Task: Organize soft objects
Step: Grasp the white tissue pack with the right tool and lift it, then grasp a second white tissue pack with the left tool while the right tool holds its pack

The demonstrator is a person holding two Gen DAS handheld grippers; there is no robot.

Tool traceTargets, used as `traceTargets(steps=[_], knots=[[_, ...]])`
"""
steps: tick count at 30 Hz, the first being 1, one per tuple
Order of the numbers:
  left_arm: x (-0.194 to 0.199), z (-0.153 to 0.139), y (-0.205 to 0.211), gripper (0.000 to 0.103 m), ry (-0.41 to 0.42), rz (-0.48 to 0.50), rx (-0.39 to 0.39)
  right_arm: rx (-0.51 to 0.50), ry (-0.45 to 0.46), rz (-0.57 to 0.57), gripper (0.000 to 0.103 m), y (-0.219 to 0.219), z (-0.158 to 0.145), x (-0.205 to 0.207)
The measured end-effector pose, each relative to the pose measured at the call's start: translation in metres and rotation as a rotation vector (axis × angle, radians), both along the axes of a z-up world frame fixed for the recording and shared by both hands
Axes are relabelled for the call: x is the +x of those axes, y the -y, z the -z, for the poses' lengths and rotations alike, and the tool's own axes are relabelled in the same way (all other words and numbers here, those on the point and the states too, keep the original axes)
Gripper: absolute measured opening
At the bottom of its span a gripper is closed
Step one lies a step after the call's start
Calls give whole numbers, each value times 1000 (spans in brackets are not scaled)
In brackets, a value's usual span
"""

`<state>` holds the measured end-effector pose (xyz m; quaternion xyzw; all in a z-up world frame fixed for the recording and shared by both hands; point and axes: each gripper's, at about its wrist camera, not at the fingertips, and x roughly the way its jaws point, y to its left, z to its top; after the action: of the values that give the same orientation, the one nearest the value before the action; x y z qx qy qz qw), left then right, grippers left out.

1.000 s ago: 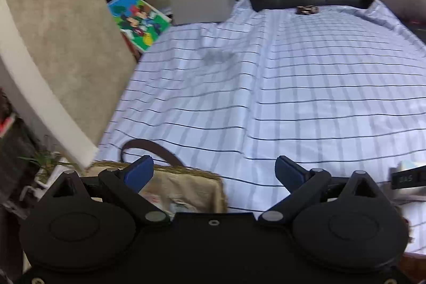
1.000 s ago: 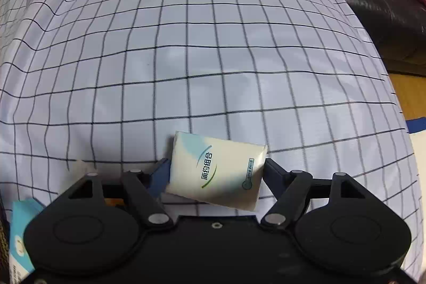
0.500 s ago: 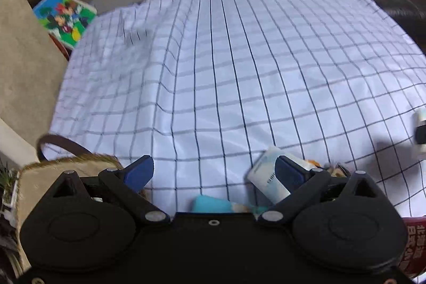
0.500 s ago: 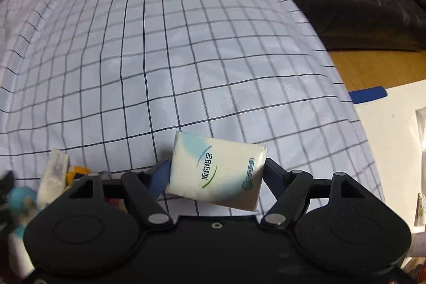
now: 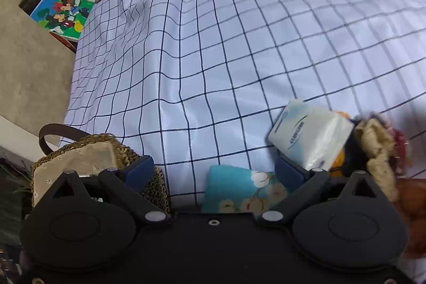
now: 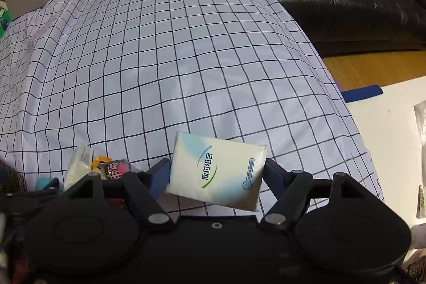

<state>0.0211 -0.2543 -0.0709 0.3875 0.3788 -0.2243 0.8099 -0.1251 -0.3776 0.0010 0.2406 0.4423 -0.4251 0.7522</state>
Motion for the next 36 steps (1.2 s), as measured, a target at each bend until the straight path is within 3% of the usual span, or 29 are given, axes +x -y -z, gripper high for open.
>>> traceTargets(steps=[2, 8, 13, 15, 24, 36], knots=[[2, 5, 8, 88, -14, -5, -10, -7, 0, -9, 74, -1, 0, 1], [18, 2, 20, 85, -134, -97, -190, -14, 12, -9, 74, 3, -2, -2], [42, 4, 20, 85, -394, -163, -397, -29, 8, 1, 74, 9, 0, -8], [46, 6, 21, 86, -443, -179, -438, -43, 1, 2, 74, 12, 1, -12], [34, -1, 36, 99, -404, -87, -493, -18, 7, 41, 74, 32, 10, -23], [23, 18, 62, 99, -377, -69, -392, -20, -13, 38, 74, 31, 15, -25]])
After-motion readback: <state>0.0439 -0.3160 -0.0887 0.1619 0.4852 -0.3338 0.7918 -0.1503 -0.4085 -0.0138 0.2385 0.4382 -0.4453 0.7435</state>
